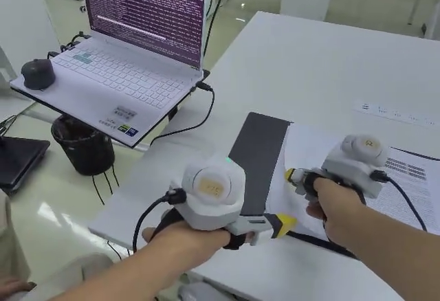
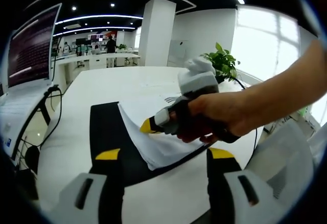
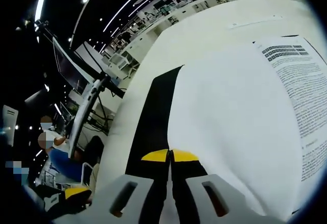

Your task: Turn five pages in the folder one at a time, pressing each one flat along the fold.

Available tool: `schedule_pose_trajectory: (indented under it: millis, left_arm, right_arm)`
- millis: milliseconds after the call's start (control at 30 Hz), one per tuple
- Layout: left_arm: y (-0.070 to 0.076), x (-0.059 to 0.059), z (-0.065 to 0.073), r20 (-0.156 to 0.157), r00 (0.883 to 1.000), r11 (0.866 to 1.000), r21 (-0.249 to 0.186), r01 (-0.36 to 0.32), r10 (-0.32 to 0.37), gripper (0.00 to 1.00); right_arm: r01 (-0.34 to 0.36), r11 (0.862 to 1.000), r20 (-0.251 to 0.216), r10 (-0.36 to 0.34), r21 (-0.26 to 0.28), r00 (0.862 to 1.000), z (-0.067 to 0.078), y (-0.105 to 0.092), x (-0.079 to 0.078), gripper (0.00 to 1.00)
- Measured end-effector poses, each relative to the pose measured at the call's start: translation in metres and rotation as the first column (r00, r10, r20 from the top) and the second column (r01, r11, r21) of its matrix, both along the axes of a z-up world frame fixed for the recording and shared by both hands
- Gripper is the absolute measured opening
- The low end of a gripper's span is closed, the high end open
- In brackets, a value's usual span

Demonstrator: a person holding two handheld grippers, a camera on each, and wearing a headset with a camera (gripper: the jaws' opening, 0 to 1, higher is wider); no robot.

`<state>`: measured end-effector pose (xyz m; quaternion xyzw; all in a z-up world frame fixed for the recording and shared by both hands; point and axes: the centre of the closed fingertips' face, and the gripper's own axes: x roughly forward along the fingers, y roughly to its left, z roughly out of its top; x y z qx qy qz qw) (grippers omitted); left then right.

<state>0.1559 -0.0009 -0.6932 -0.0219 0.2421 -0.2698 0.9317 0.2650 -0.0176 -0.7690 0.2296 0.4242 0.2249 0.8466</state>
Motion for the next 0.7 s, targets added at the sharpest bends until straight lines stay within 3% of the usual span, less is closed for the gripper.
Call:
schedule_pose_trajectory:
  millis: [100,233,333,500,700]
  left_arm:
    - [0.0,0.0,-0.003,-0.009,1.0,1.0,0.011,0.0,0.0,0.66]
    - [-0.001,0.001,-0.006,-0.017,1.0,1.0,0.025,0.002,-0.001,0.66]
    - [-0.002,0.003,-0.008,-0.025,1.0,0.999,0.034,0.004,-0.003,0.65]
    - [-0.011,0.01,-0.018,-0.05,0.999,0.998,0.058,0.019,-0.016,0.63]
    - [-0.031,0.024,-0.028,-0.064,0.997,0.997,0.071,0.043,-0.038,0.6]
  right_arm:
    - [0.007,1.0,0.006,-0.007,0.015,1.0,-0.003,0.002,-0.003,0.01]
    - [-0.046,0.999,0.012,0.046,0.024,0.999,-0.006,0.008,-0.011,0.0]
    - [-0.052,0.996,0.025,0.05,0.071,0.998,-0.001,0.01,-0.016,0.0]
    - [-0.033,0.994,0.047,0.028,0.108,0.999,0.007,-0.006,-0.02,0.0]
    - [0.021,0.989,0.098,-0.035,0.145,0.995,0.021,-0.041,-0.022,0.0]
